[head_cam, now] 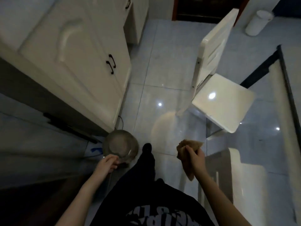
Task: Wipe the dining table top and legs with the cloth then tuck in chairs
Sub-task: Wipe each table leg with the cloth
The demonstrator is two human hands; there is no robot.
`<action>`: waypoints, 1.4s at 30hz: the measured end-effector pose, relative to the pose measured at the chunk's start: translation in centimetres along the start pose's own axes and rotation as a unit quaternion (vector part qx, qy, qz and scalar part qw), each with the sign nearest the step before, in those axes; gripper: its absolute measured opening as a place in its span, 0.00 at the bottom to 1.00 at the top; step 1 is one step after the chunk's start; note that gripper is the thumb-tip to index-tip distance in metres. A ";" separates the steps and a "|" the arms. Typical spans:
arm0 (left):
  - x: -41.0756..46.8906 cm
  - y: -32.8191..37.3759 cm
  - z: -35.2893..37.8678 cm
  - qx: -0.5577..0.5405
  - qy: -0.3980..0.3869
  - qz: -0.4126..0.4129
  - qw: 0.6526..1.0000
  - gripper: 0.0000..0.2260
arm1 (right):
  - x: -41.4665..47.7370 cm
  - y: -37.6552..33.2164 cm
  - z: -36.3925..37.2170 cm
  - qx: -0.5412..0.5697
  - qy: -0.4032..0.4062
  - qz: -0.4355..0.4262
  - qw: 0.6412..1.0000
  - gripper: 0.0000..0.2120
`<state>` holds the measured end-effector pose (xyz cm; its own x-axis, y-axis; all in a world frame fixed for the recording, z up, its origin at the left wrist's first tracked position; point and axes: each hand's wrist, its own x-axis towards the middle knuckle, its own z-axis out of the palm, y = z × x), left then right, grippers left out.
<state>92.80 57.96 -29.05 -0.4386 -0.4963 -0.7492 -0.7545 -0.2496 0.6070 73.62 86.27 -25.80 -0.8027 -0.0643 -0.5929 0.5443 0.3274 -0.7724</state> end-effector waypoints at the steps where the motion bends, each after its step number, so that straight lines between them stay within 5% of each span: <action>1: 1.7 1.4 0.3 -0.012 0.000 0.005 1.000 0.10 | 1.9 -0.7 0.3 -0.008 0.009 0.008 1.000 0.06; 16: 25.4 34.7 3.3 0.049 -0.069 0.119 0.989 0.09 | 26.2 -17.6 2.6 -0.058 0.090 0.015 0.994 0.09; 31: 38.0 50.4 1.9 -0.038 0.077 0.012 0.996 0.08 | 47.8 -43.3 16.6 -0.009 -0.028 -0.039 0.999 0.05; 42: 57.1 69.5 1.6 0.033 0.005 0.046 0.998 0.09 | 63.0 -52.1 18.9 0.017 0.124 0.023 0.992 0.02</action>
<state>14.52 13.63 -30.02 -0.5035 -0.5230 -0.6877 -0.7418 -0.1463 0.6544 -0.72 47.36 -27.26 -0.8098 0.1857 -0.5566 0.5863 0.2920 -0.7556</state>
